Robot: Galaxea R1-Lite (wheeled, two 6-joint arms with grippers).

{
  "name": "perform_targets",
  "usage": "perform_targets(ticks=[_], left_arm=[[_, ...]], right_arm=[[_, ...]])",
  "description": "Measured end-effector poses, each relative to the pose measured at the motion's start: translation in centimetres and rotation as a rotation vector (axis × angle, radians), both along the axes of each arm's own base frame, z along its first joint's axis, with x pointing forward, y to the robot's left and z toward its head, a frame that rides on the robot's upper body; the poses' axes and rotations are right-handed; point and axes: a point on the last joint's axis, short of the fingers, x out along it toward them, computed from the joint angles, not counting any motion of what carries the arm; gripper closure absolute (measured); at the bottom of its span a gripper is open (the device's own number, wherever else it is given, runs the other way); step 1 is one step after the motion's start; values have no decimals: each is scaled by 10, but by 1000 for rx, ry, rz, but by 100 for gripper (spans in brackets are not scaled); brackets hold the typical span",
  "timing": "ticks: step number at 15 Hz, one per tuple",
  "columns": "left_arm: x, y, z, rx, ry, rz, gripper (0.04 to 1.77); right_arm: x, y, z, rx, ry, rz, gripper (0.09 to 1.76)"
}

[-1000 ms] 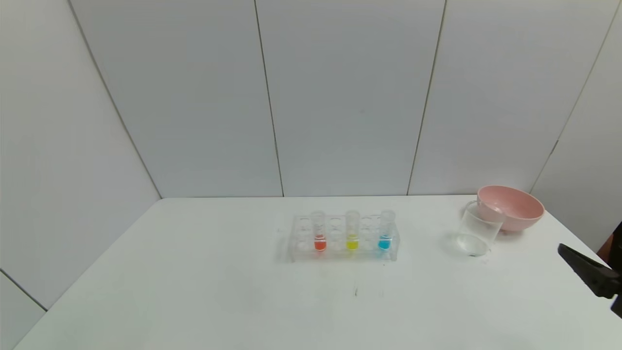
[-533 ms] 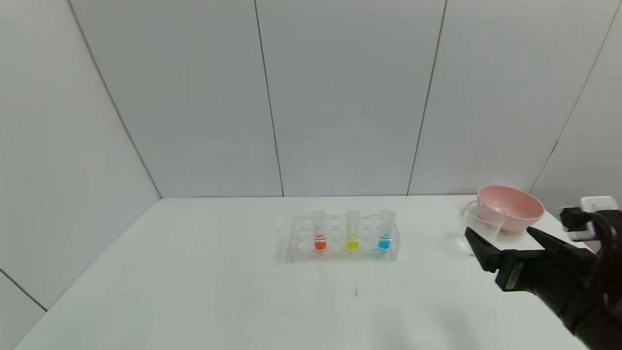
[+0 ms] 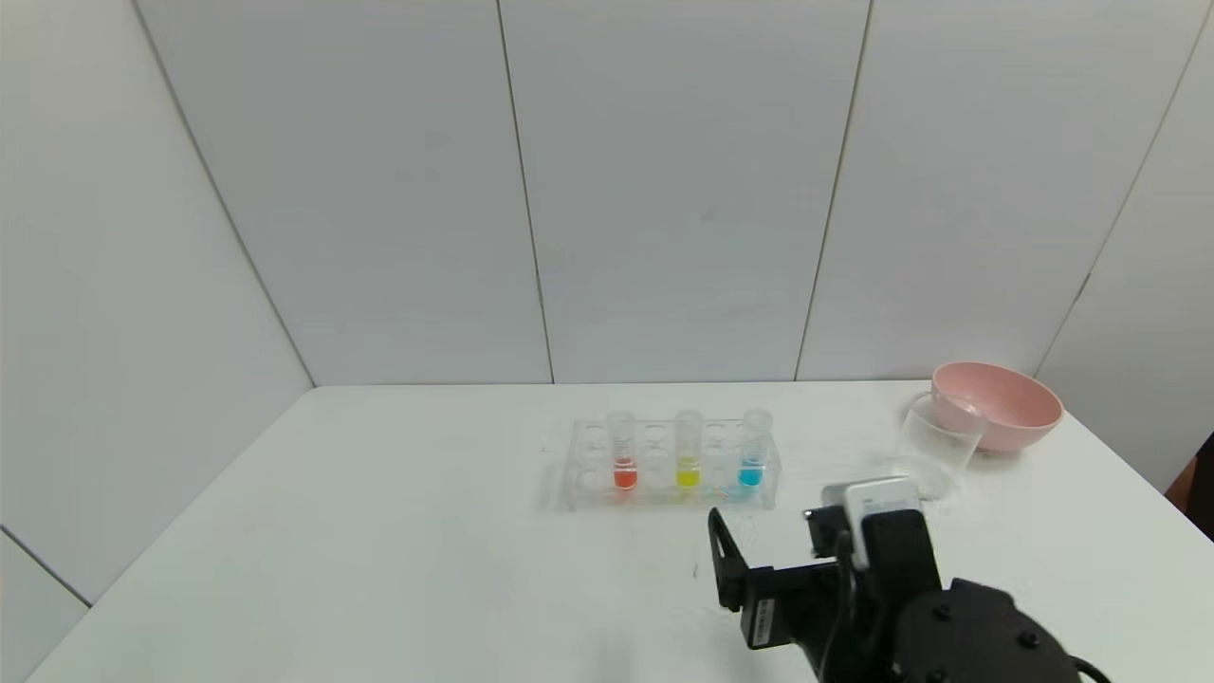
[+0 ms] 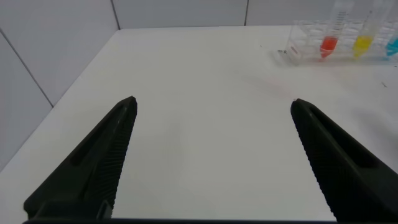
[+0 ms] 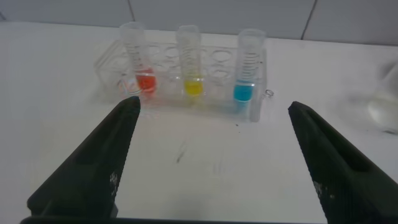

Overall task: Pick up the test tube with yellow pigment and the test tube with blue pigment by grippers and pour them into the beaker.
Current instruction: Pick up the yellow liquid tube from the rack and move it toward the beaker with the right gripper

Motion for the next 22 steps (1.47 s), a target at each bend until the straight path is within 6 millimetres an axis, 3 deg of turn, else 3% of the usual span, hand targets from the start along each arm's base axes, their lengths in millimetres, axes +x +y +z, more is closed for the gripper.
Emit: perform_targets(ticks=[6, 12, 22], left_arm=[[0, 0, 0, 0, 0, 0, 5], [0, 0, 0, 0, 0, 0, 5], [0, 0, 0, 0, 0, 0, 5]], right_arm=[[1, 26, -23, -10, 1, 17, 14], [6, 32, -30, -13, 3, 19, 14], [32, 44, -43, -9, 0, -14, 14]])
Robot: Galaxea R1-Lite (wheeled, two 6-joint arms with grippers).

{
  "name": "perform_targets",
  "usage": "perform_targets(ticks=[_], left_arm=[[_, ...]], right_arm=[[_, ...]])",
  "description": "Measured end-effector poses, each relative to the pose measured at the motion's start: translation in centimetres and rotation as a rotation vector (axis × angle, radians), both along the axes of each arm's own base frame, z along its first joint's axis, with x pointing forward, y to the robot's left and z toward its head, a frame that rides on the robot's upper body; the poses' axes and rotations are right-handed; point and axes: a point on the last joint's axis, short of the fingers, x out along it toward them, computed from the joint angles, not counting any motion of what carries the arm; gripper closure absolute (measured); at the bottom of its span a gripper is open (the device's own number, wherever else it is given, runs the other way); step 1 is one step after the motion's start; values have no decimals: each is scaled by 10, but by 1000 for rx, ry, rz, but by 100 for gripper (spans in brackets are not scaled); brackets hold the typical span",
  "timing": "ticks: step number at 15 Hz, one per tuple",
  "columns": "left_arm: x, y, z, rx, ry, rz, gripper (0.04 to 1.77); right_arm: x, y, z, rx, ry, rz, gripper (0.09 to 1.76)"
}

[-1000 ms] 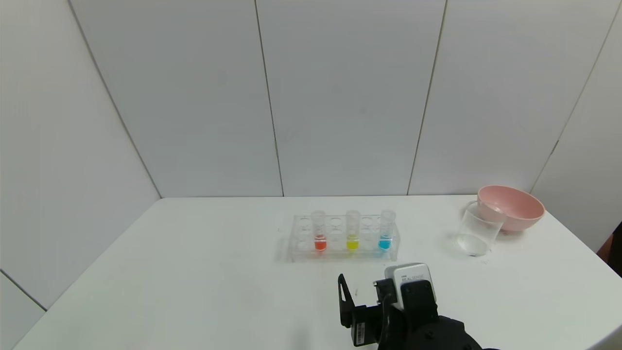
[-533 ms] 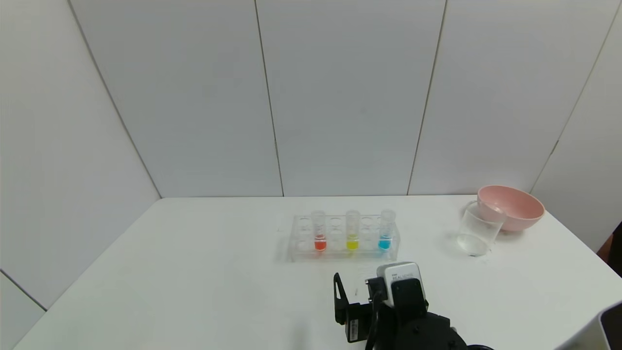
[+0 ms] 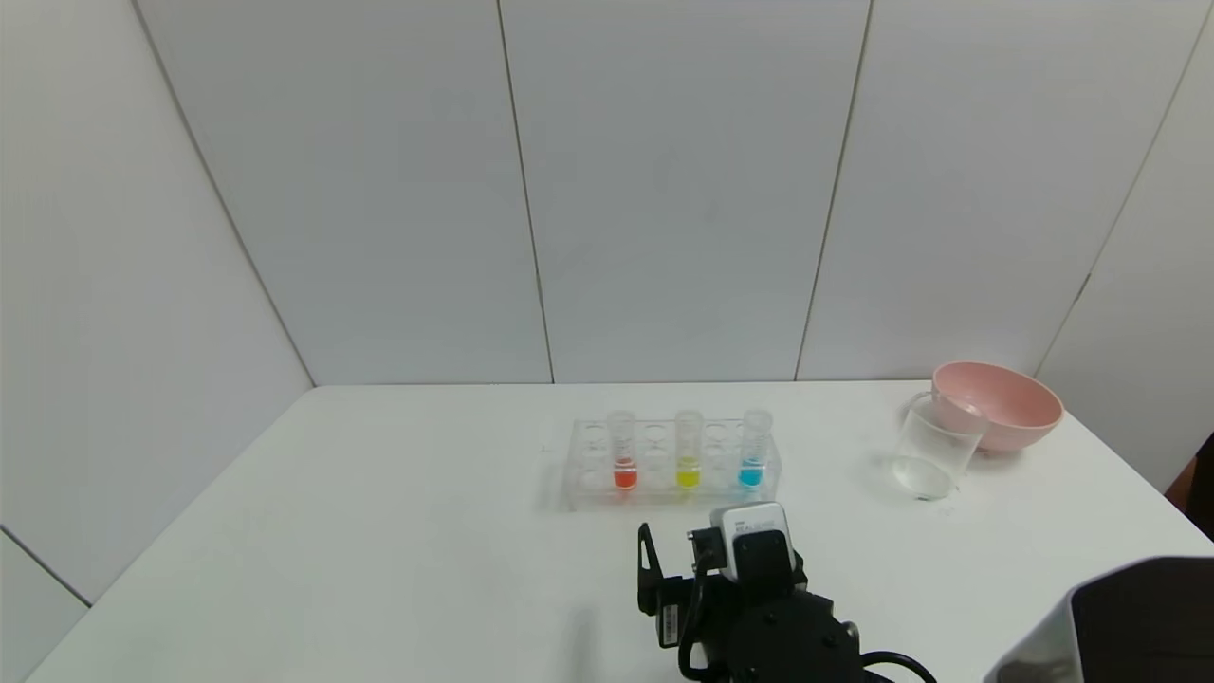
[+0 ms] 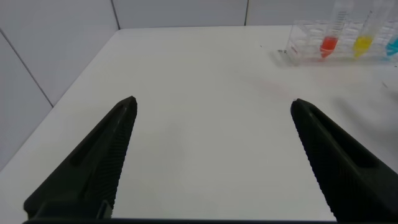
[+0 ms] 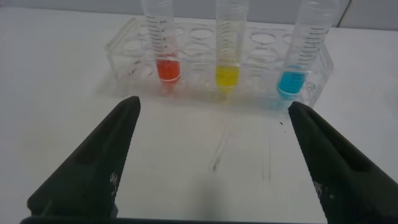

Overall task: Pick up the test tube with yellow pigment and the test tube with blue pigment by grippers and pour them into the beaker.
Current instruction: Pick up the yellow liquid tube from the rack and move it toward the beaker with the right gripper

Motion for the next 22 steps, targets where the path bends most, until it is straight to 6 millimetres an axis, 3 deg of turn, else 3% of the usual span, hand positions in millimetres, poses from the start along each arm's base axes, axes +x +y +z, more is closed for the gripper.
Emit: perform_targets(ticks=[8, 22], left_arm=[[0, 0, 0, 0, 0, 0, 5], [0, 0, 0, 0, 0, 0, 5]], right_arm=[[39, -5, -3, 25, -7, 7, 14], [86, -3, -13, -18, -50, -25, 14]])
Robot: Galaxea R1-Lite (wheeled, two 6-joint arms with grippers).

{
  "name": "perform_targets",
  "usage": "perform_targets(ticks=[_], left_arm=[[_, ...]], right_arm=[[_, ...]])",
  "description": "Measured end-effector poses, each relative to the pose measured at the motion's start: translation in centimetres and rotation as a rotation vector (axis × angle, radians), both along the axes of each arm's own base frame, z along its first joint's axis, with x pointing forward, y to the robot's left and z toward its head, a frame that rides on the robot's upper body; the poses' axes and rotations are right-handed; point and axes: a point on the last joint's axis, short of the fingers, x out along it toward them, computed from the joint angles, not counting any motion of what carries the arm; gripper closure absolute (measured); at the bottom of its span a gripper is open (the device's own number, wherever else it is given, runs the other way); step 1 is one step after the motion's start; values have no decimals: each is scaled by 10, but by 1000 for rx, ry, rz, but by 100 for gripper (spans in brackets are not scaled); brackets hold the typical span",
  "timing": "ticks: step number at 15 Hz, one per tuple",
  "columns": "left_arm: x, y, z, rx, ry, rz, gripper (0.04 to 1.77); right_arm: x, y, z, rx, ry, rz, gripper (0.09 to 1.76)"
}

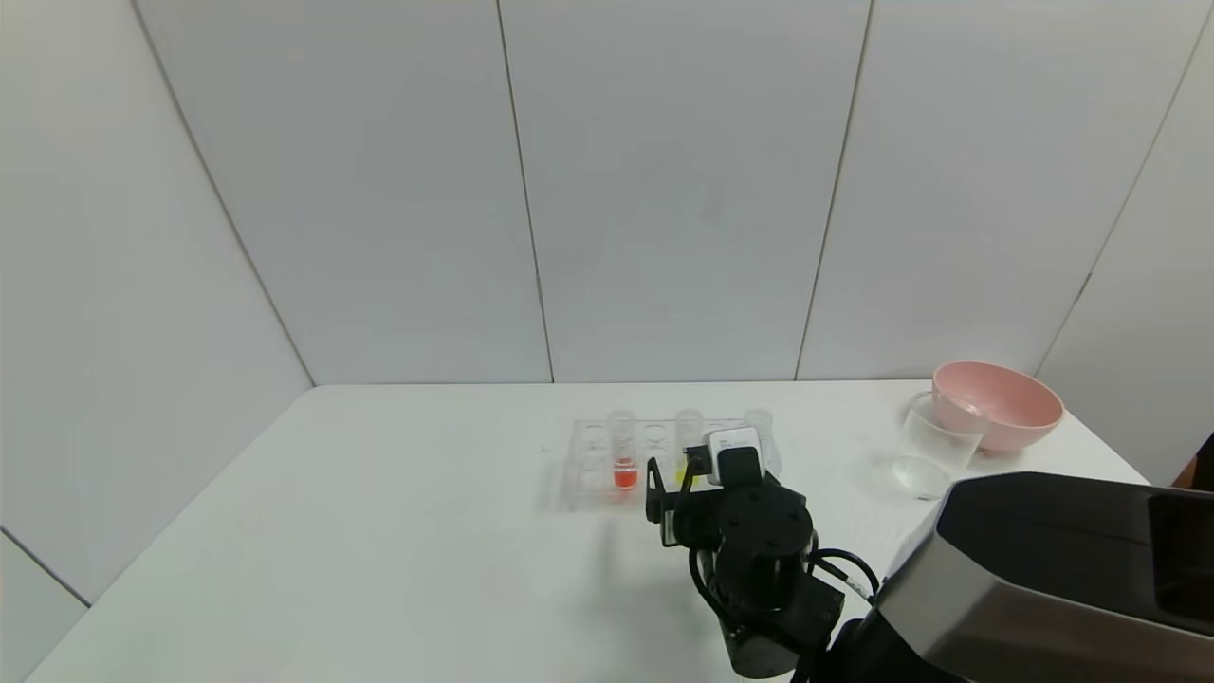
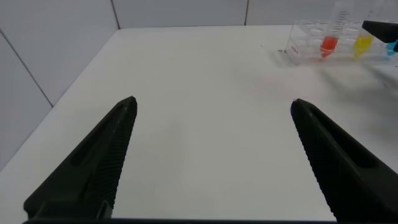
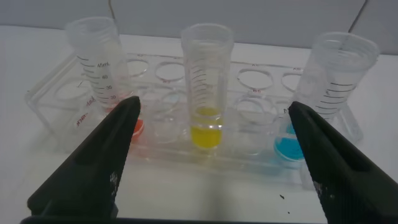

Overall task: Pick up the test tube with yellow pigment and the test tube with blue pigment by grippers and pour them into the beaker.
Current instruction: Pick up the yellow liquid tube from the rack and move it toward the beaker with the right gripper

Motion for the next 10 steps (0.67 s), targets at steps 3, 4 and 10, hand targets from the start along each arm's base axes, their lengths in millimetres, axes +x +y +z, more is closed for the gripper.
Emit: perform_targets(ticks=[3, 4, 10], left_arm=[[0, 0, 0, 0, 0, 0, 5], [0, 0, 0, 0, 0, 0, 5], [0, 0, 0, 0, 0, 0, 5]], right_arm=[[9, 0, 2, -8, -5, -14, 14], [11, 1, 3, -10, -4, -14, 14], [22, 4, 5, -3, -12, -20, 14]])
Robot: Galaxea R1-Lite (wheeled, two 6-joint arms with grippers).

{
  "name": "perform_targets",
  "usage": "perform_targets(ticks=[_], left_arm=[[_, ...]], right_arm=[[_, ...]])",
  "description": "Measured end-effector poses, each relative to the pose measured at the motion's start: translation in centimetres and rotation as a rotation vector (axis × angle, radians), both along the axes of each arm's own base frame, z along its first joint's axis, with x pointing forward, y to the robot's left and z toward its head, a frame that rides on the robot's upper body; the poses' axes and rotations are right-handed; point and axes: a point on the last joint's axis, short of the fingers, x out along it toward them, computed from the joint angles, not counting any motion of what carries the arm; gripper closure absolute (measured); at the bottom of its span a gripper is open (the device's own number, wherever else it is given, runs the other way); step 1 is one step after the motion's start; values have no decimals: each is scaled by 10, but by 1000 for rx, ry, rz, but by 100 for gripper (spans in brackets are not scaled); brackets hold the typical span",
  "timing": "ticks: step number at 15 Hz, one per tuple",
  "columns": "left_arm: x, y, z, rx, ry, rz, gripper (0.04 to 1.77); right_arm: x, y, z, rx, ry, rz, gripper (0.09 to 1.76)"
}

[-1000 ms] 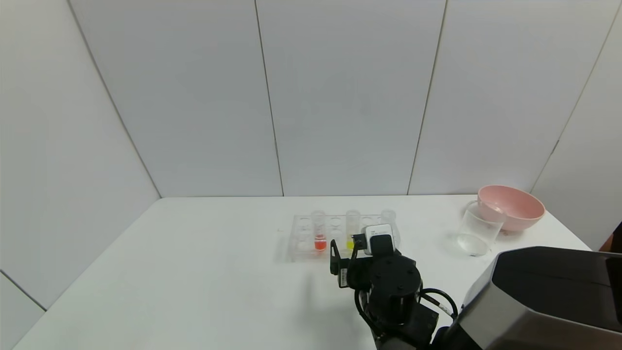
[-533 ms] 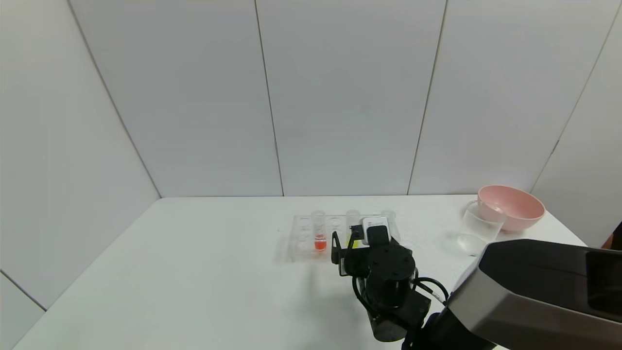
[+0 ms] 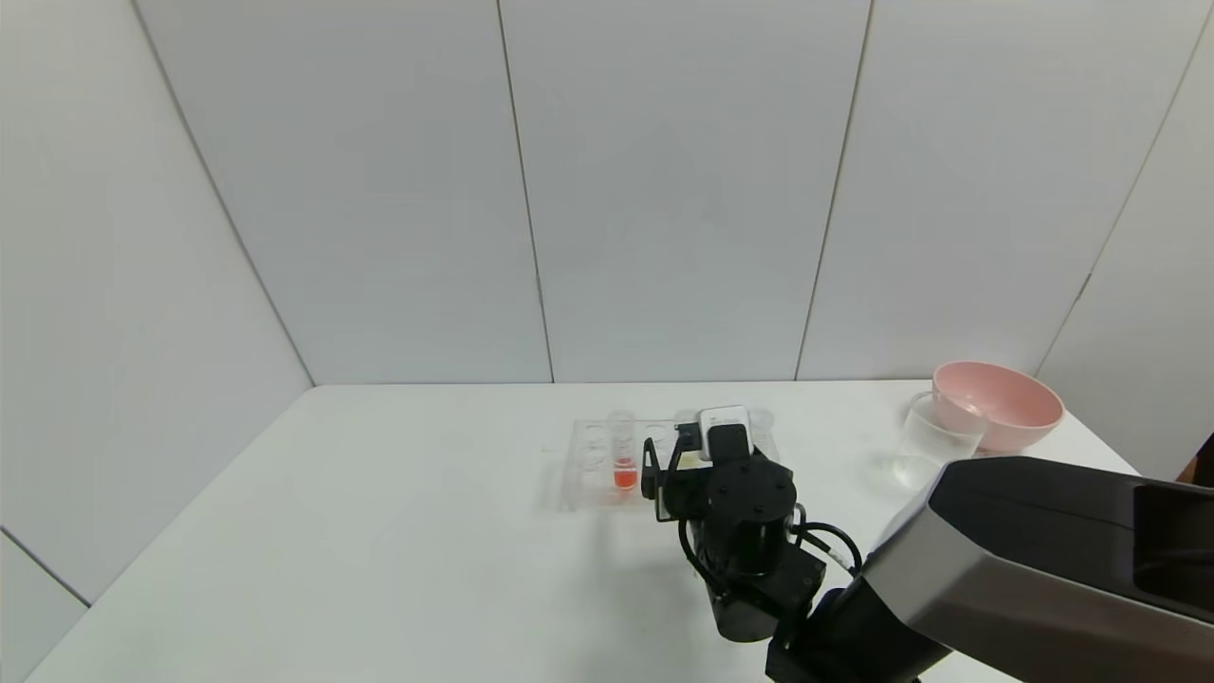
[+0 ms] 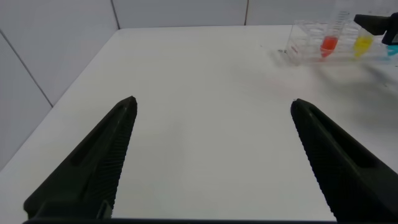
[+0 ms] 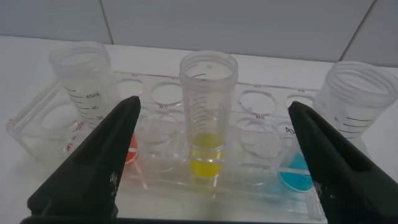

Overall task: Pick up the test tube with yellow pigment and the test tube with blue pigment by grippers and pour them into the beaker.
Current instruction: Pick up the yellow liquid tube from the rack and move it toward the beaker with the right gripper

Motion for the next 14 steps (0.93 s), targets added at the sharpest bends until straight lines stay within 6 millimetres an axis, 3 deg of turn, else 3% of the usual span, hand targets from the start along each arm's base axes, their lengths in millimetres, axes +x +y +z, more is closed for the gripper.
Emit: perform_targets(ticks=[14], left_arm=[[0, 0, 0, 0, 0, 0, 5]], right_arm=[[38, -7, -10, -7, 11, -29, 14]])
